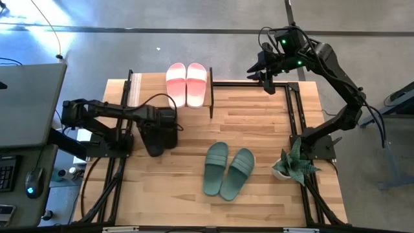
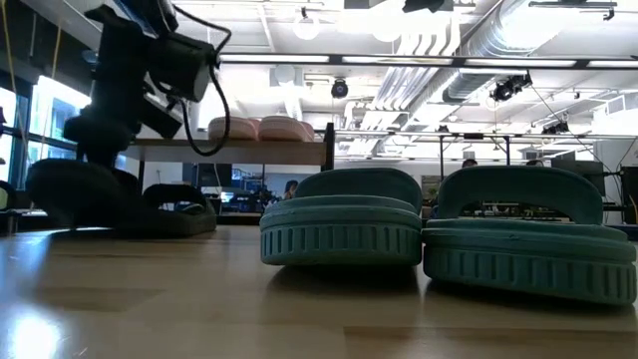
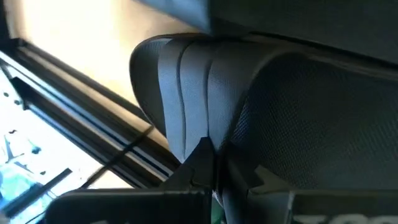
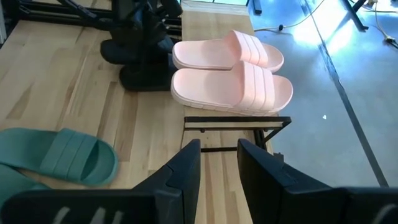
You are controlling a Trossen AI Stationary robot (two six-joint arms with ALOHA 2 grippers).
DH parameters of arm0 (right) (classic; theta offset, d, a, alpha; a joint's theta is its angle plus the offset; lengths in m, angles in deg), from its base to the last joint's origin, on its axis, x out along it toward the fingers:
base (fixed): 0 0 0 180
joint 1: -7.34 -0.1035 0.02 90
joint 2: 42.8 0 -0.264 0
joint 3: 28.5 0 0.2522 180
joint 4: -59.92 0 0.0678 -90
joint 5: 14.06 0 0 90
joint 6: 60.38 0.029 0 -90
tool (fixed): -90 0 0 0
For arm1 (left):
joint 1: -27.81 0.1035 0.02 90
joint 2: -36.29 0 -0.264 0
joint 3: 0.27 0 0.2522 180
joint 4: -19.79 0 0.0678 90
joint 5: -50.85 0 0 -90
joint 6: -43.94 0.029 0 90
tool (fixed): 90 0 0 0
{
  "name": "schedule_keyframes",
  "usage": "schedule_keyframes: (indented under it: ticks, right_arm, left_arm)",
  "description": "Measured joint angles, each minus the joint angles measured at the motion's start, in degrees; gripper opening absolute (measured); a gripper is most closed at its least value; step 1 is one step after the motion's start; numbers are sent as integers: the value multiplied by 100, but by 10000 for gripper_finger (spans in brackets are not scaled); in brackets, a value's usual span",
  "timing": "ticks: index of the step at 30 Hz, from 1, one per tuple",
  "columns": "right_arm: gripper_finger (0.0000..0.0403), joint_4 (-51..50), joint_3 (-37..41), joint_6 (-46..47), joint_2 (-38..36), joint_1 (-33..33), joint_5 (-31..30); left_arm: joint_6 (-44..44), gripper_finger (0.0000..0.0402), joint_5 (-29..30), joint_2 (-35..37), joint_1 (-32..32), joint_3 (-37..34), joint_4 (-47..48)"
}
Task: Pick and place slides into the shelf
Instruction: Put the black slide under the shelf
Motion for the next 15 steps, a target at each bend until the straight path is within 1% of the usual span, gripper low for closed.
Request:
schedule_keyframes:
  ticks: [2,5,9,13,15]
  right_arm:
    - [96,-25,0,19,0,0,-2]
    - [96,-29,0,17,0,0,-1]
    - [96,-29,0,19,0,-1,-2]
    - [96,-29,0,17,0,0,-2]
    - [96,-29,0,17,0,-1,0]
  left_arm:
    - [58,0,64,2,112,0,-1]
    - [267,0,37,2,252,0,-13]
    - [338,0,-21,2,376,0,-29]
    - [616,0,-117,2,372,0,-127]
    - [713,0,-70,2,258,-4,-158]
